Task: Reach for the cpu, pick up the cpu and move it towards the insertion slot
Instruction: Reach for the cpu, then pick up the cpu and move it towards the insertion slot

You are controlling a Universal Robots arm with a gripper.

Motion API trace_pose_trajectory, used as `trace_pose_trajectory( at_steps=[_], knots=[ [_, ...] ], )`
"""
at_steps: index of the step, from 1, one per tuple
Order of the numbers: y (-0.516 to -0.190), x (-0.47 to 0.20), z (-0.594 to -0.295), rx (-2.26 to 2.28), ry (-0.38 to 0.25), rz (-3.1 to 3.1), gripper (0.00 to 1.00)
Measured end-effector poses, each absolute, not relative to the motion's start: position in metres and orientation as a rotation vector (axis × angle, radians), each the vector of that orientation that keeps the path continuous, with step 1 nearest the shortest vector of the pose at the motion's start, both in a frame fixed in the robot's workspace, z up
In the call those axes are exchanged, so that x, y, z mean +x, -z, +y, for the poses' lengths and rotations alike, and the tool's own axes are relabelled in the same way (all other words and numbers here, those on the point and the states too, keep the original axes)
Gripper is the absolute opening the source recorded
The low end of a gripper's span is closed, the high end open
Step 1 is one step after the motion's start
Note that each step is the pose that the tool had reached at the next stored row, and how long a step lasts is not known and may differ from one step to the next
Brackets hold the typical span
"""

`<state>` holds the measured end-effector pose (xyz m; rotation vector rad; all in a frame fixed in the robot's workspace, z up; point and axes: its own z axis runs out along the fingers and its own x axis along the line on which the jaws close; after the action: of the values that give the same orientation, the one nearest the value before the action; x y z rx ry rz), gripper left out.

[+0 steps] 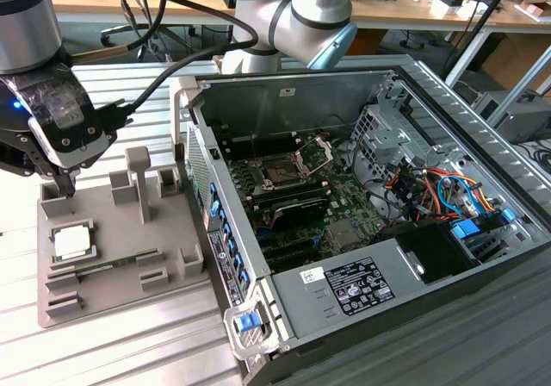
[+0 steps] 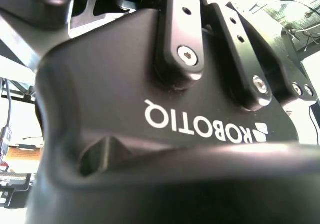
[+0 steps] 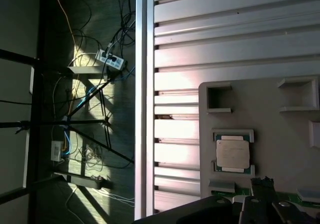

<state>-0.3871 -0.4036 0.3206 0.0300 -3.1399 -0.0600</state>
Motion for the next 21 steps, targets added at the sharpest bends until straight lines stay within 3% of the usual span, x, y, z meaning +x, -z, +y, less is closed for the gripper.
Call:
trace_pose_trajectory(
  at_steps=[21],
  knots=[
    [-0.3151,-0.3871,-0.4036,0.03,0.06,-3.14,0.11]
  ],
)
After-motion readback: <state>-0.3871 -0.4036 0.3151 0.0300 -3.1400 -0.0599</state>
